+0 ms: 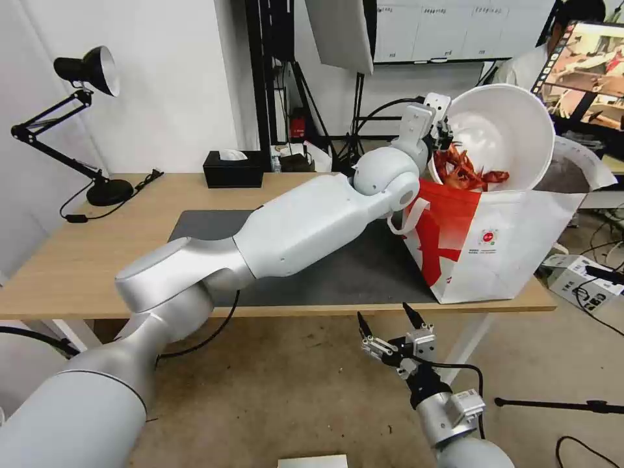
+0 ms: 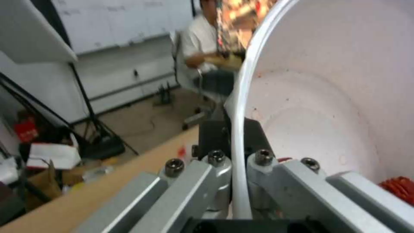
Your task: Pick up the trash from the table and place it into the takeout bag.
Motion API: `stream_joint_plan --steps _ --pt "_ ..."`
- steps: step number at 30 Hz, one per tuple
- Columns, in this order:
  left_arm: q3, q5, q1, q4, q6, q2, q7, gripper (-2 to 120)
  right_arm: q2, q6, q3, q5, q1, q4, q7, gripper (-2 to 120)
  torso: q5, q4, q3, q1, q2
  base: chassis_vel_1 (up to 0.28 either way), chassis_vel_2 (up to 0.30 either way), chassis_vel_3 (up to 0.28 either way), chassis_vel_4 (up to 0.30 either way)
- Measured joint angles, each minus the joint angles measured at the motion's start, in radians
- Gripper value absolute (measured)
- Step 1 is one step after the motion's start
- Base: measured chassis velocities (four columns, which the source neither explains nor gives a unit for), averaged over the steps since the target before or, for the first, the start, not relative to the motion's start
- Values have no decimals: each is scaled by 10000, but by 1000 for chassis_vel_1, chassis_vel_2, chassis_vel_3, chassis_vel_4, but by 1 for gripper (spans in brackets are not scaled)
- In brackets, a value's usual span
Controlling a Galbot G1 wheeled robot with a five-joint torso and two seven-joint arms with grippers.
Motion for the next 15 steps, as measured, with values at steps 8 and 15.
stream_joint_plan --steps 8,15 --pt "274 -516 -261 580 857 -116 686 0 0 0 0 0 0 0 0 100 0 2 0 0 0 0 0 0 0" --pt "408 -691 -258 555 1267 -218 1257 1 0 0 0 0 0 0 0 100 -1 1 1 0 0 0 0 0 0"
